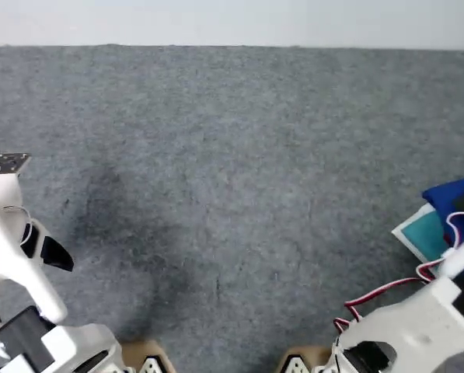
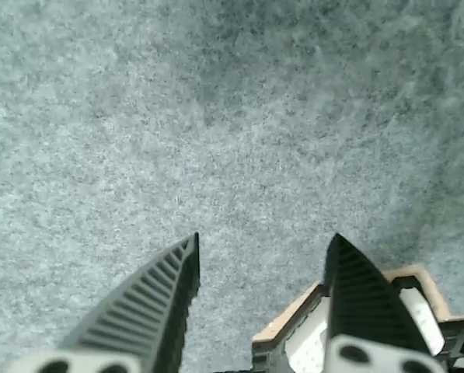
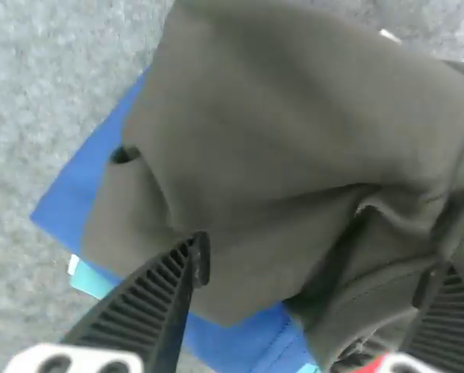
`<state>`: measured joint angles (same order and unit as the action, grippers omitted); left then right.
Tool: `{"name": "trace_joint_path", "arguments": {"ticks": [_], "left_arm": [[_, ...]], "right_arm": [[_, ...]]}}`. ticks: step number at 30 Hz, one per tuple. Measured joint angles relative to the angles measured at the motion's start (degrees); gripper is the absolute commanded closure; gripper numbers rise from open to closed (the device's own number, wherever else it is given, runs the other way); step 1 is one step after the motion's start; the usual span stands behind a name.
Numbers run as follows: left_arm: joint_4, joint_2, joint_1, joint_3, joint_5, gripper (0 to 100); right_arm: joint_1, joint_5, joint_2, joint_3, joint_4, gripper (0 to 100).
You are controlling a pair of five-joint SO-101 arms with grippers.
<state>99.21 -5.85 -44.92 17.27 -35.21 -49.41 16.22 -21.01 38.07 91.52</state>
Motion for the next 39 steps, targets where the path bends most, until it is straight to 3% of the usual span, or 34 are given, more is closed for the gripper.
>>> {"name": "trace_joint_path", "arguments": {"ticks": [4,9,11,15,17,19,21,24,29,35,39], "left_arm": [[0.0,0.0,0.0,0.0,0.9,75],[0.0,0.0,2.7,0.0,5.5,75],[0.0,0.0,6.5,-1.1,12.5,75],[0.0,0.0,14.5,-6.2,33.8,76],[0.0,0.0,16.9,-7.2,42.5,79],[0.0,0.0,19.2,-7.3,46.5,88],[0.0,0.0,21.5,-7.3,47.5,100],[0.0,-0.6,24.0,-7.3,47.6,99],[0.0,-11.2,24.5,-3.3,47.5,99],[-0.5,-35.1,24.4,11.2,34.0,99],[-8.4,-52.7,22.8,24.4,29.2,99]], "right_arm": [[2.1,0.4,0.5,0.0,3.4,59.3],[14.7,0.5,6.8,3.0,8.9,59.3],[22.2,-0.1,10.7,3.9,9.1,59.3],[37.3,-6.2,15.0,3.2,9.1,61.9],[44.4,-7.6,15.1,-0.4,9.1,68.6],[50.8,-8.2,15.0,-5.4,9.1,77.8],[56.4,-8.4,15.0,-9.9,9.1,87.0],[62.6,-8.4,15.0,-14.8,9.1,99.8],[65.6,-8.4,15.0,-24.2,9.1,99.3],[65.0,-8.7,15.0,-40.4,6.8,98.9],[62.5,-8.8,15.5,-51.2,-2.7,98.9]]}}
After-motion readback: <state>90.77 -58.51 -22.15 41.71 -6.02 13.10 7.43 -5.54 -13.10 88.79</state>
